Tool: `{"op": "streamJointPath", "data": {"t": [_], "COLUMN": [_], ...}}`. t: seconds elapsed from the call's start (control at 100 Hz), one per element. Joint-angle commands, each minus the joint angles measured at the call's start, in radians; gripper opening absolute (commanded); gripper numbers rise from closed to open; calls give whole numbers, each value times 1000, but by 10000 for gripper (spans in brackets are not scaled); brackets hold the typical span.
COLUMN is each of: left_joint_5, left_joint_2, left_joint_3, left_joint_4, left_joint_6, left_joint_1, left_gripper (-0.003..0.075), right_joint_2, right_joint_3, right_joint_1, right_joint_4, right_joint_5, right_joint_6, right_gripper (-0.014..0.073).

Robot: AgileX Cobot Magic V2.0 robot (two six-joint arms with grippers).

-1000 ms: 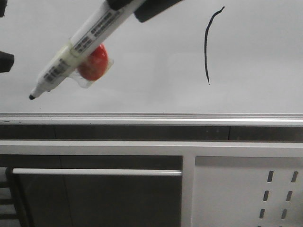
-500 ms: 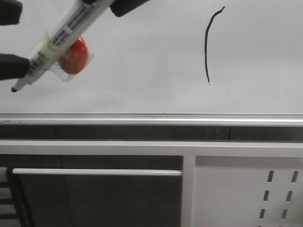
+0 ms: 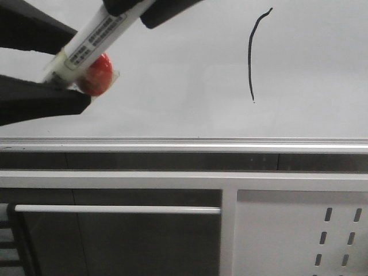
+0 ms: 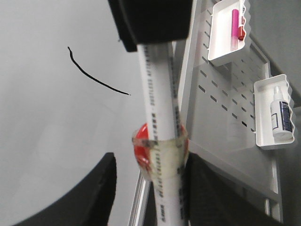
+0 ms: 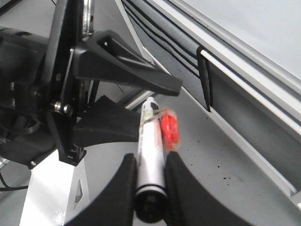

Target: Write number 1 on whiteboard

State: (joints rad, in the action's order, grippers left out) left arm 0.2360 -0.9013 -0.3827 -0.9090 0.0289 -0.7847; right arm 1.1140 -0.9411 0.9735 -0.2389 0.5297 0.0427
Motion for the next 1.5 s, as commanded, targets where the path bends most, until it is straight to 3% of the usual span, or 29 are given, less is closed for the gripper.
{"op": "streamJointPath", "data": {"t": [0.0,0.23,0.89,1.03,1.49], "left_joint_5": [44,37,34,34,19], "left_joint_2": [2,2,2,2,2], "left_joint_3": [-41,-41,-41,-41,-41], "left_joint_4": [23,23,48,48,118], "left_joint_6": [-13,-17,-17,-17,-17], "left_joint_1": [-7,-7,-7,-7,-7], "left_gripper": [249,134,122,-18,-18], "right_joint_2": [-17,-19,-19,-19,-19], "right_joint_3": [-38,-38,-40,-40,-40], "right_joint_1": [-1,-35,-36,-36,-36], "right_joint_4": [10,10,45,45,82], "right_joint_5": [-53,-28,-28,-28,-28], "right_joint_6": [-14,-14,24,24,24], "right_gripper": [-50,-50,-50,-50,-26]}}
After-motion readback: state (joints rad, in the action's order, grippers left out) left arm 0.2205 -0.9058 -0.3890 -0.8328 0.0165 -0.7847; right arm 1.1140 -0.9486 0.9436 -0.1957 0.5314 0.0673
